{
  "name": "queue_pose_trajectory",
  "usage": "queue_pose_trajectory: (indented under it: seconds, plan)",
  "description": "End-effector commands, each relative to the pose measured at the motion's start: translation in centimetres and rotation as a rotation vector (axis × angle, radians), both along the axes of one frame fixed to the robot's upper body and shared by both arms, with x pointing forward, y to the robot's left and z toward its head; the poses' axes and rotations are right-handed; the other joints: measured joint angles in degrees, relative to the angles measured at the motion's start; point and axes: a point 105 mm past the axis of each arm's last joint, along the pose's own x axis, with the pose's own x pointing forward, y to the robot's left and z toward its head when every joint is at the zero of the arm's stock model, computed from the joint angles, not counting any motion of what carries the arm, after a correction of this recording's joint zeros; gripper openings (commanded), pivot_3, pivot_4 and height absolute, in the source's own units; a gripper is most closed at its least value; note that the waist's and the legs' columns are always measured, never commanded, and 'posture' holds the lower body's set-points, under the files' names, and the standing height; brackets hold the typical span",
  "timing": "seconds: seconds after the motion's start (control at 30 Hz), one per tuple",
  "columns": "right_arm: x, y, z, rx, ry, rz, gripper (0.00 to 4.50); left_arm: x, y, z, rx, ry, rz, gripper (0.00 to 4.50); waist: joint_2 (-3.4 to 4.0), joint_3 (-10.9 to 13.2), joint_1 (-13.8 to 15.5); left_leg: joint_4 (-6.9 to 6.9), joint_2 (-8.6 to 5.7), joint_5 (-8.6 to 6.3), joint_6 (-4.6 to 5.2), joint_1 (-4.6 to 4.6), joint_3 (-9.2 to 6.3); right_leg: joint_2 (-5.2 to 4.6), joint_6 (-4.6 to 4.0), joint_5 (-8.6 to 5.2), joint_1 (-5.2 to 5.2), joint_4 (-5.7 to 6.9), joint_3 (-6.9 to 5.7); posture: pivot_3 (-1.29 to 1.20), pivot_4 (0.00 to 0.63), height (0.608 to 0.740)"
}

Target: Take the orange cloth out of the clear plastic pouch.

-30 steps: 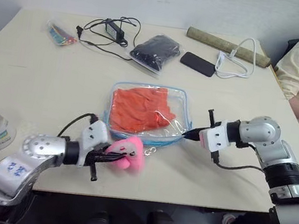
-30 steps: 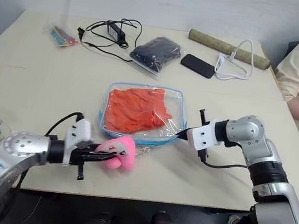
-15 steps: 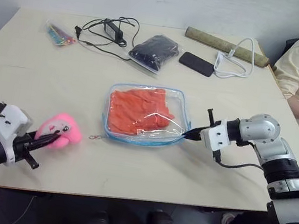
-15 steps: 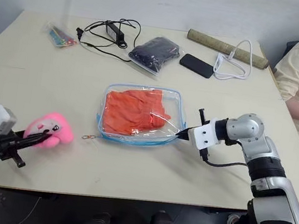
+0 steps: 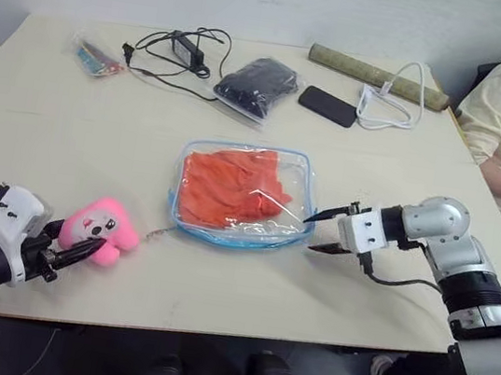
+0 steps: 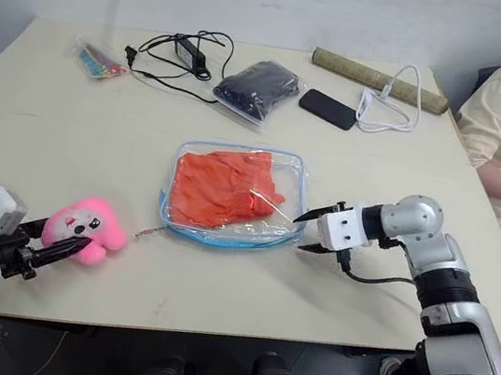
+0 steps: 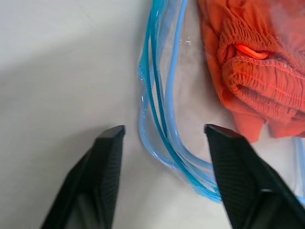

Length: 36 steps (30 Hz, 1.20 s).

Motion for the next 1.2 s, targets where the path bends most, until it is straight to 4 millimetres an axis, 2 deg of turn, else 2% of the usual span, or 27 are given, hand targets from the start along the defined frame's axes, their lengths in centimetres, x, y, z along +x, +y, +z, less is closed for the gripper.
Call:
queue_pose_trajectory:
  seconds: [0.03, 0.07, 0.1, 0.17, 0.23, 0.33, 0.43, 0.57, 0.67, 0.77, 0.9, 1.1, 1.2]
  plan:
    - [-0.2, -1.2, 1.8, 0.076, -0.001, -0.075, 4.01, -0.9, 0.1, 1.3, 0.055, -0.035, -0.013, 3.95, 0.0, 0.0, 0.0, -0.04, 0.0, 0.0, 0.0, -0.01, 0.0, -0.01, 0.0, 0.0, 0.0, -0.06, -0.01, 0.0, 0.15, 0.74]
    - [-0.4, -1.4, 2.2, 0.097, 0.033, -0.092, 4.34, -1.0, 0.2, 2.0, 0.079, -0.043, -0.031, 4.25, 0.0, 0.0, 0.1, -0.05, -0.01, 0.0, 0.0, -0.01, 0.0, -0.02, 0.0, 0.0, 0.0, -0.08, -0.01, 0.0, 0.15, 0.74]
    - [-0.7, -1.6, 2.4, 0.114, 0.065, -0.102, 4.35, -1.2, 0.0, 2.8, 0.07, -0.051, -0.06, 4.47, 0.0, 0.0, 0.1, -0.06, -0.02, 0.0, 0.0, -0.02, 0.0, -0.02, 0.0, 0.0, 0.0, -0.07, -0.01, 0.0, 0.15, 0.74]
    - [-1.4, -2.1, 2.8, 0.141, 0.144, -0.124, 4.35, -1.9, -1.0, 4.8, 0.007, -0.064, -0.149, 4.47, 0.0, 0.0, 0.2, -0.05, -0.01, 0.01, 0.0, -0.01, -0.02, -0.01, 0.0, 0.0, 0.0, -0.04, -0.03, 0.0, 0.15, 0.74]
    - [-1.9, -2.4, 3.0, 0.156, 0.192, -0.139, 4.35, -2.5, -1.8, 6.0, -0.013, -0.068, -0.217, 4.47, 0.0, 0.0, 0.2, -0.05, -0.01, 0.0, 0.02, 0.02, -0.05, -0.01, -0.01, 0.0, 0.02, 0.0, -0.06, 0.0, 0.15, 0.74]
    - [-3.1, -3.0, 3.4, 0.206, 0.322, -0.187, 4.35, -3.0, -3.7, 7.8, 0.105, -0.073, -0.362, 4.47, 0.01, 0.0, 0.5, -0.08, -0.05, -0.04, 0.08, -0.01, -0.07, -0.04, -0.01, 0.0, 0.03, -0.07, -0.07, 0.0, 0.15, 0.74]
    - [-4.2, -2.7, 4.0, 0.273, 0.449, -0.218, 4.35, -1.9, -6.7, 9.1, 0.188, -0.135, -0.496, 4.47, 0.06, 0.0, 0.9, -0.1, -0.1, -0.04, 0.09, -0.04, -0.13, -0.08, -0.01, 0.0, 0.04, -0.15, -0.11, 0.0, 0.15, 0.74]
    - [-5.6, -1.3, 4.8, 0.351, 0.557, -0.213, 4.35, 0.4, -10.5, 8.2, 0.312, -0.212, -0.631, 4.47, 0.15, 0.0, 1.4, -0.1, -0.15, -0.07, 0.19, 0.02, -0.11, -0.06, 0.0, 0.01, 0.07, -0.11, -0.05, 0.0, 0.15, 0.74]
    - [-6.8, -0.4, 5.0, 0.356, 0.586, -0.191, 4.35, 2.8, -11.9, 6.4, 0.432, -0.254, -0.665, 4.47, 0.15, 0.0, 1.7, -0.12, -0.09, -0.07, 0.17, -0.06, -0.04, 0.1, 0.01, 0.01, -0.04, -0.13, 0.02, 0.0, 0.15, 0.74]
    - [-7.1, -0.2, 4.4, 0.335, 0.573, -0.206, 4.35, 4.9, -12.7, 4.1, 0.575, -0.283, -0.698, 4.47, 0.14, 0.0, 1.8, -0.12, -0.09, 0.0, 0.03, -0.07, 0.03, 0.35, 0.02, 0.02, -0.06, -0.18, 0.05, 0.0, 0.15, 0.74]
    - [-7.1, 0.0, 4.2, 0.345, 0.572, -0.222, 4.35, 7.2, -13.4, 3.4, 0.604, -0.372, -0.631, 4.47, 0.12, 0.1, 1.8, -0.12, -0.05, -0.05, 0.13, -0.08, 0.27, 0.55, 0.09, 0.06, -0.14, -0.22, 0.12, 0.0, 0.15, 0.74]
    - [-7.5, 0.1, 4.0, 0.359, 0.572, -0.23, 4.35, 8.3, -15.0, 2.8, 0.584, -0.412, -0.631, 4.47, 0.12, 0.1, 2.5, -0.05, 0.01, -0.07, 0.16, -0.1, 0.24, 0.43, 0.1, 0.07, -0.16, -0.18, 0.11, 0.0, 0.15, 0.74]
    - [-7.6, 0.1, 4.0, 0.362, 0.569, -0.233, 4.35, 8.5, -15.2, 2.2, 0.61, -0.406, -0.646, 4.47, 0.12, 0.1, 2.9, -0.04, 0.04, -0.06, 0.15, -0.09, 0.24, 0.44, 0.1, 0.07, -0.17, -0.15, 0.11, 0.0, 0.15, 0.74]
